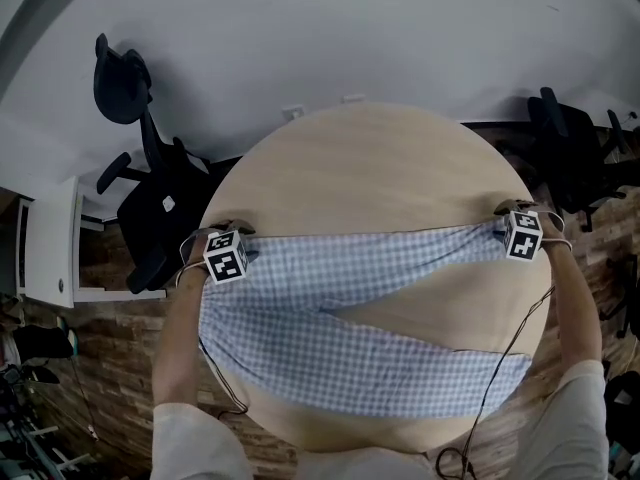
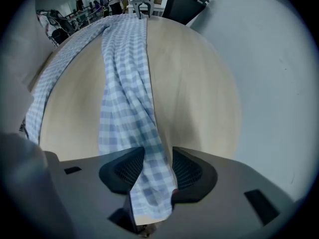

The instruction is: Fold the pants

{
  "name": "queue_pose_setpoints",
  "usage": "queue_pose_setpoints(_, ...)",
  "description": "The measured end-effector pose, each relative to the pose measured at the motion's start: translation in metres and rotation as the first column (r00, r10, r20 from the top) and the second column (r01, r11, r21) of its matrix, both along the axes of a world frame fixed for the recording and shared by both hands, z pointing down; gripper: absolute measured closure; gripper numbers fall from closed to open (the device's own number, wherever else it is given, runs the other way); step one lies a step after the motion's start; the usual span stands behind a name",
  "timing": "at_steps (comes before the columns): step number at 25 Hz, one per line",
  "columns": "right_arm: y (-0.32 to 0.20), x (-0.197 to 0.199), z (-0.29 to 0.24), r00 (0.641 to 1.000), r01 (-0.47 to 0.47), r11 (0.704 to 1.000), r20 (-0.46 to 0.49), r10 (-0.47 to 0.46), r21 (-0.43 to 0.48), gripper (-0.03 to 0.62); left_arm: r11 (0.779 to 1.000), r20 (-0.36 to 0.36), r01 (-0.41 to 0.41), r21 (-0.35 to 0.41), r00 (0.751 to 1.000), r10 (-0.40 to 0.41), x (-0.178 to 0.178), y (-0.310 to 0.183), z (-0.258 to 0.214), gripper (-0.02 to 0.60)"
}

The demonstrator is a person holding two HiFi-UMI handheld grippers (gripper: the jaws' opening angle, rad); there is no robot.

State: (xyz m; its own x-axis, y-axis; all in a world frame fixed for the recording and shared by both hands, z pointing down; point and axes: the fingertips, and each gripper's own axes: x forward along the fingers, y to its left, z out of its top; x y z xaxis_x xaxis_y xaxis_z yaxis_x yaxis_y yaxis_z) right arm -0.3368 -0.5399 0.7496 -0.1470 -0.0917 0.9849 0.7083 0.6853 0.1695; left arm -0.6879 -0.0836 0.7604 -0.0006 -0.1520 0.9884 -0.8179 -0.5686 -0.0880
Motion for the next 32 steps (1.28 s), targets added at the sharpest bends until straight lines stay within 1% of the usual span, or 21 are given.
queue_pose_setpoints(4,-0.002,-0.002,0.001,0.999,-0.016,0.998,-0.047,0.014,-0.058,0.404,0.999,-0.078,-0.005,-0.039,0.997,0.002,0.002,0.0,0.0,0.379)
queue_pose_setpoints(6,-0.001,0.002,0.001,0.998,-0.032,0.995,-0.065,0.026,-0.089,0.419,0.998,-0.114,-0.019,-0.064,0.993,0.011,0.006,0.0,0.0,0.415)
queue_pose_setpoints(9,0.004,0.003,0.002,0.996,-0.041,0.991,-0.088,0.029,-0.128,0.471,0.996,-0.142,-0.034,-0.082,0.99,0.022,0.009,0.003,0.001,0.461)
queue_pose_setpoints(12,0.01,0.008,0.003,0.993,-0.031,0.988,-0.121,0.013,-0.153,0.501,0.995,-0.173,-0.03,-0.099,0.985,0.013,0.015,0.008,0.001,0.513)
queue_pose_setpoints(13,0.011,0.01,0.003,0.991,-0.024,0.988,-0.136,0.003,-0.154,0.523,0.994,-0.177,-0.029,-0.103,0.984,0.01,0.016,0.008,0.001,0.52)
queue_pose_setpoints(14,0.012,0.01,0.003,0.989,-0.013,0.989,-0.146,-0.009,-0.148,0.542,0.995,-0.174,-0.026,-0.101,0.985,0.009,0.017,0.008,0.001,0.529)
queue_pose_setpoints(17,0.013,0.008,0.004,0.991,0.011,0.994,-0.132,-0.026,-0.112,0.55,0.996,-0.141,-0.01,-0.084,0.99,-0.002,0.016,0.008,0.002,0.537)
queue_pose_setpoints(20,0.014,0.013,0.005,0.997,0.003,0.998,-0.071,-0.007,-0.064,0.553,0.998,-0.092,-0.001,-0.061,0.996,-0.004,0.02,0.01,0.002,0.538)
queue_pose_setpoints(23,0.012,0.015,0.0,1.0,-0.025,1.0,0.003,0.025,-0.015,0.553,1.0,-0.048,0.009,-0.022,0.999,-0.01,0.021,0.009,-0.009,0.538)
queue_pose_setpoints(28,0.016,0.015,-0.032,0.995,-0.05,0.998,0.088,0.048,0.024,0.553,1.0,0.007,0.012,0.027,1.0,-0.012,0.024,0.012,-0.043,0.538)
queue_pose_setpoints(32,0.023,0.024,-0.064,0.986,-0.048,0.996,0.165,0.035,0.072,0.553,0.997,0.055,0.012,0.071,0.998,-0.016,0.038,0.018,-0.071,0.538)
